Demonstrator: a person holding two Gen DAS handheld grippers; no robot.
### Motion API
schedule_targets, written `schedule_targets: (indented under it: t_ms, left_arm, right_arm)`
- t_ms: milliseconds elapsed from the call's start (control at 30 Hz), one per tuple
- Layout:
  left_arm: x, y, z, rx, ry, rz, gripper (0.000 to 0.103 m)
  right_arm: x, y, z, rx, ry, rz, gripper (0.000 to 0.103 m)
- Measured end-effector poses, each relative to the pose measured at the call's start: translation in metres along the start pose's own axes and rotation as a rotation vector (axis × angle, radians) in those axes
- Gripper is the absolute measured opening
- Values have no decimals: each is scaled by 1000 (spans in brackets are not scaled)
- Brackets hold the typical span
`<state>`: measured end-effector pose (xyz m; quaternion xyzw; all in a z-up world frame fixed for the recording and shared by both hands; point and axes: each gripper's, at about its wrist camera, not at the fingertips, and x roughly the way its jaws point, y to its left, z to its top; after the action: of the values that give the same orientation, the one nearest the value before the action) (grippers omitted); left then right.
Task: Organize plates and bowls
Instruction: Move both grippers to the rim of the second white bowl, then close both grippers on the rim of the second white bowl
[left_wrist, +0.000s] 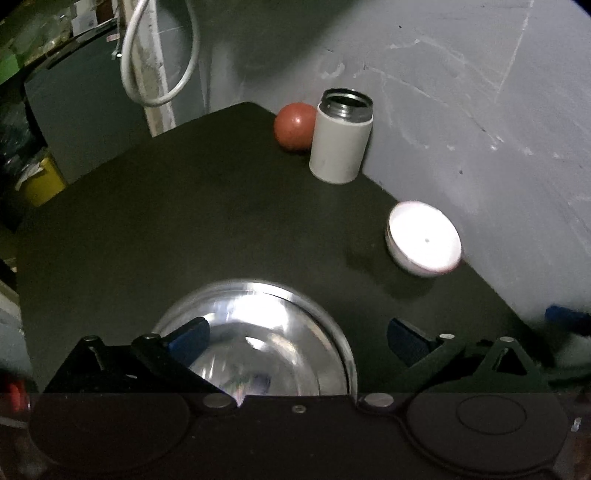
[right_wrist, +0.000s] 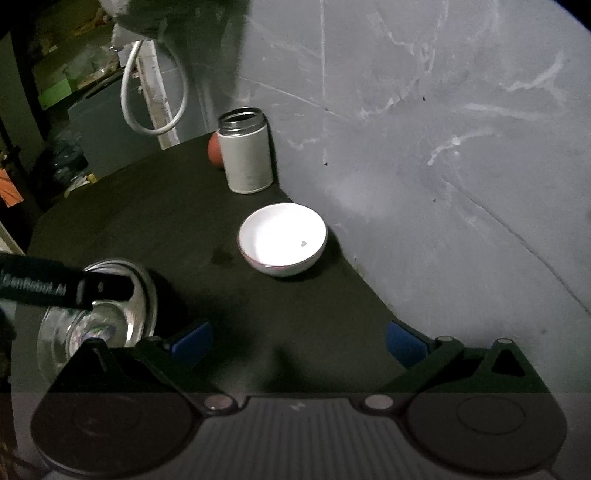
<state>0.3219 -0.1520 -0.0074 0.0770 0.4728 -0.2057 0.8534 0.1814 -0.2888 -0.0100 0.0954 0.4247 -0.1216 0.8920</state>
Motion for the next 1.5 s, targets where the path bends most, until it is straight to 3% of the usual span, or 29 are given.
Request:
schedule_targets:
  t_ms: [333,667,833,1200,1500]
  left_arm:
    - [54,-19,55,149,-28,-44,102]
    - [90,-37,75,210,4,-124,102]
    - [103,-43,77,225,20,-136,102]
    - [107,-51,76,272,5,-106,101]
    - [106,-52,73,279,13,-101,94]
  right_arm:
    - [35,-32,6,239,-20,52,103]
    - [55,-50,6,356,-78,64,101]
    - [69,-48,11,371,-87,62,90]
    - [87,-43,21,394,-87,60,79]
    - [95,-38,24,389,-78,72,56]
